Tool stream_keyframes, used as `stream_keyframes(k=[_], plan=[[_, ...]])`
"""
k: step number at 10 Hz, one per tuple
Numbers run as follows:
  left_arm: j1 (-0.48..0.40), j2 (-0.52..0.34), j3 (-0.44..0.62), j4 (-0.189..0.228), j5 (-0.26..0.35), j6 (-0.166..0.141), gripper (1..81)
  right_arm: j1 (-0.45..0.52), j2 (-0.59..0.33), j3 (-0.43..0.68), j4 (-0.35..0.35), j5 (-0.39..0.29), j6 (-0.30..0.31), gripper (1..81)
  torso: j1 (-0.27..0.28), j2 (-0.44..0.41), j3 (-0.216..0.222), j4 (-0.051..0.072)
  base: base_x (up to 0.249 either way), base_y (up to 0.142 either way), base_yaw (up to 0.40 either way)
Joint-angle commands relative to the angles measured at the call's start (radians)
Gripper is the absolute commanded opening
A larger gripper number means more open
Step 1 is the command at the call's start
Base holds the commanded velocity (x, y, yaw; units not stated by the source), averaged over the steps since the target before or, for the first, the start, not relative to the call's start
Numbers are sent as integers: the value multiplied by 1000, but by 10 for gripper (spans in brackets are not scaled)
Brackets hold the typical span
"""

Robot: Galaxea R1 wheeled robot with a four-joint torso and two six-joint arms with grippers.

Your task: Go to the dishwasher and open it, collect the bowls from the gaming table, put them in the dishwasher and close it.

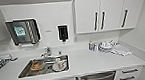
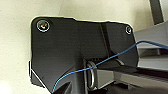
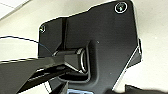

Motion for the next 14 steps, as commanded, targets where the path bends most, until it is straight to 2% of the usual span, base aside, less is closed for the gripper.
stream_keyframes(k=[1,3,6,8,9,10,12,14], plan=[[-32,-15,15,-4,50,6,811,39,-22,10,2,-44,3,811,0,0,0,0,0,0,0],[-11,-67,54,-4,-39,6,811,33,-62,55,3,-13,6,811,0,0,0,0,0,0,0],[-8,-257,291,4,-48,5,811,41,-229,279,2,-11,8,811,0,0,0,0,0,0,0],[-11,-360,412,4,-54,6,811,59,-356,450,5,-13,19,811,0,0,0,0,0,0,0],[-12,-403,457,4,-78,5,811,68,-421,538,3,-13,17,811,64,-100,-28,0,0,0,0],[-17,-459,521,5,-91,5,811,83,-482,624,0,-13,17,811,67,-106,-88,0,0,0,0],[-40,-582,663,2,-93,5,811,128,-595,766,-1,-13,16,811,93,-146,-117,0,0,0,0],[-72,-700,792,-4,-93,3,811,180,-681,866,-3,-13,16,811,130,-205,-173,0,0,0,0]])
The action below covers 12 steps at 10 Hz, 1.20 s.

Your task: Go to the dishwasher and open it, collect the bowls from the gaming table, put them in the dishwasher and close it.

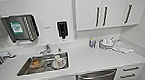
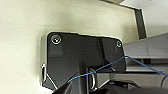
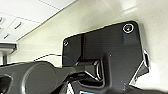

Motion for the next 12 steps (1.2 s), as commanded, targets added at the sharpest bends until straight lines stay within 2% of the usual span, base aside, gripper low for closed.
stream_keyframes(k=[1,2,3,5,6,7,8,10,11,12], plan=[[-92,-245,237,-5,32,2,811,135,-219,225,-1,-54,5,811,62,-96,-91,0,0,0,0],[-115,-300,292,-7,33,-5,811,161,-251,257,-1,-54,7,811,85,-132,-30,0,0,0,0],[-153,-352,344,-7,38,-16,811,186,-265,271,-2,-52,8,811,106,-164,-61,0,0,0,0],[-250,-470,459,-9,56,-51,811,244,-270,263,7,-28,47,811,139,-214,-84,0,0,0,0],[-329,-494,492,-7,106,-68,811,284,-271,270,12,-37,54,811,159,-246,-89,0,0,0,0],[-408,-516,529,-7,184,-77,811,315,-276,276,15,-40,54,811,179,-279,-90,0,0,0,0],[-483,-542,597,-4,270,-77,811,344,-280,280,32,-44,56,811,204,-319,-91,0,0,0,0],[-577,-583,714,8,346,-72,811,391,-297,287,83,-50,56,811,249,-388,-91,0,0,0,0],[-601,-600,762,28,359,-62,811,427,-305,294,129,-82,56,811,272,-425,-159,0,0,0,0],[-617,-617,801,54,359,-64,811,464,-311,303,168,-122,56,811,292,-459,-170,0,0,0,0]])
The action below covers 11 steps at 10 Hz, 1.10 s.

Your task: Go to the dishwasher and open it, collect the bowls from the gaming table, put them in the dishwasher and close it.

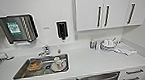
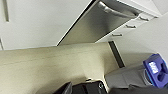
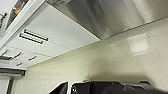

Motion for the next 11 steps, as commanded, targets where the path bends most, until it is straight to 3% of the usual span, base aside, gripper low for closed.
stream_keyframes(k=[1,5,6,9,11], plan=[[-176,-120,174,53,137,-4,811,163,-76,55,114,-119,4,811,63,-97,-91,0,0,0,0],[-325,-203,285,53,263,-2,811,247,-101,92,216,-142,3,811,145,-227,-206,0,0,0,0],[-343,-245,317,53,267,-2,811,263,-102,92,243,-142,3,811,167,-262,-146,0,0,0,0],[-392,-264,334,38,312,-2,811,295,-101,93,314,-142,14,811,217,-341,-186,0,0,0,0],[-403,-264,368,50,353,-2,811,300,-102,89,320,-140,60,811,264,-416,-188,0,0,0,0]])
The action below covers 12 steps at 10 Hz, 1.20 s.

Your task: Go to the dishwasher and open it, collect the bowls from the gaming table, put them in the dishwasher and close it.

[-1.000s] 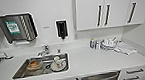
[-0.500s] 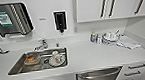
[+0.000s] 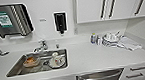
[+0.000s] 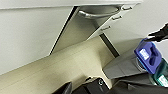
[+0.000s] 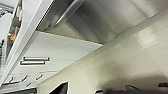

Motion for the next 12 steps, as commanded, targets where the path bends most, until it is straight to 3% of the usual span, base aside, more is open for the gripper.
stream_keyframes(k=[1,3,5,6,7,9,12], plan=[[-81,-37,49,6,60,-1,811,91,-62,24,21,-43,41,811,63,-98,-94,0,0,0,0],[-84,-24,36,6,62,-1,811,111,-69,34,21,-44,72,811,98,-154,-103,0,0,0,0],[-108,-30,46,3,65,-1,811,146,-83,63,21,-46,110,811,134,-213,-154,0,0,0,0],[-121,-28,56,3,85,-1,811,157,-86,70,21,-46,125,811,157,-248,-94,0,0,0,0],[-122,-24,56,3,89,-1,811,160,-86,71,21,-46,136,811,179,-281,-126,0,0,0,0],[-122,-15,49,6,89,-3,811,181,-77,76,21,-44,170,811,211,-331,-145,0,0,0,0],[-122,-11,59,7,89,-1,811,229,-50,76,21,-46,298,811,275,-434,-151,0,0,0,0]])
